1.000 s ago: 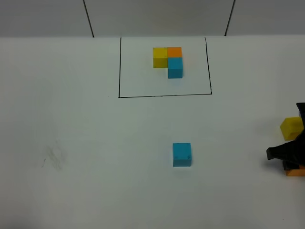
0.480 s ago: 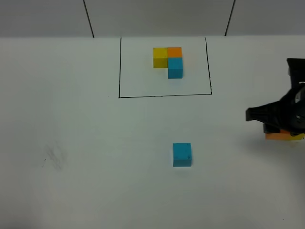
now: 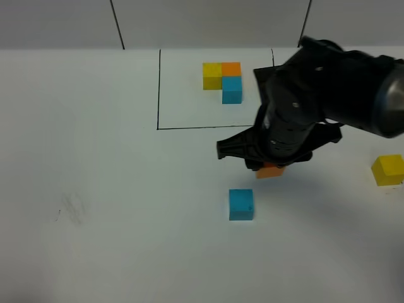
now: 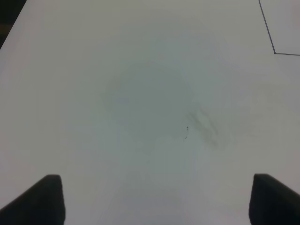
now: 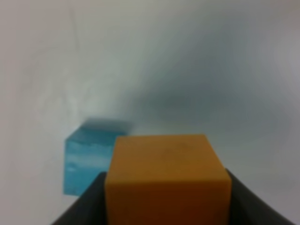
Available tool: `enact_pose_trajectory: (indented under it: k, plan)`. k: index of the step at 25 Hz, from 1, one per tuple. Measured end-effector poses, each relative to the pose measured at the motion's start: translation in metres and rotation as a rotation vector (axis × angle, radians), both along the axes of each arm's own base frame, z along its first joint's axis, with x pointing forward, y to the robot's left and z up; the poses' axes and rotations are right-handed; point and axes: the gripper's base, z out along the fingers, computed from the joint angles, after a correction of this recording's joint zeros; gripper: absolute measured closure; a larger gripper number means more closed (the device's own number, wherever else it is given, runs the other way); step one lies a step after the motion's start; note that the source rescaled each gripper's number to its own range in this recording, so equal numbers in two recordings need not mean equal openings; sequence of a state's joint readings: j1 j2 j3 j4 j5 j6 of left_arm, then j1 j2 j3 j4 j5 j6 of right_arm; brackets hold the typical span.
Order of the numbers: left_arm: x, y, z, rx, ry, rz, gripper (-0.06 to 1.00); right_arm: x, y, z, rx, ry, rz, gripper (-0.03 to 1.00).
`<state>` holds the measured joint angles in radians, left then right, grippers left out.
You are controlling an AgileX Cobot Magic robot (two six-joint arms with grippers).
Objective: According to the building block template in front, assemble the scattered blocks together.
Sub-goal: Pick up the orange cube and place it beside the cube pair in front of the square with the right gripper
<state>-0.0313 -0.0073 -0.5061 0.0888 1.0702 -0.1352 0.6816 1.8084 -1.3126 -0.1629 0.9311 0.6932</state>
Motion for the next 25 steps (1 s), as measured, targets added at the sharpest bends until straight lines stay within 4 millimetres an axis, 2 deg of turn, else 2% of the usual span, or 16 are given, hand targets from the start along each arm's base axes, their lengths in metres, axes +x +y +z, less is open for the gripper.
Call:
enact_pose_trajectory:
  k: [3,7,13,25]
  plan:
    - [0.000,0.000,0.000,0.000,0.000,0.000,0.26,0.007,0.027,-0.004,0.030,-0.005,-0.030,0.72]
    - [0.000,0.000,0.000,0.000,0.000,0.000,0.26,0.014,0.047,-0.010,0.053,-0.011,-0.073,0.72]
    - [0.000,0.000,0.000,0.000,0.000,0.000,0.26,0.026,0.048,-0.038,-0.034,-0.033,-0.121,0.72]
    - [0.000,0.000,0.000,0.000,0.000,0.000,0.26,0.027,0.047,-0.048,-0.096,-0.014,-0.070,0.72]
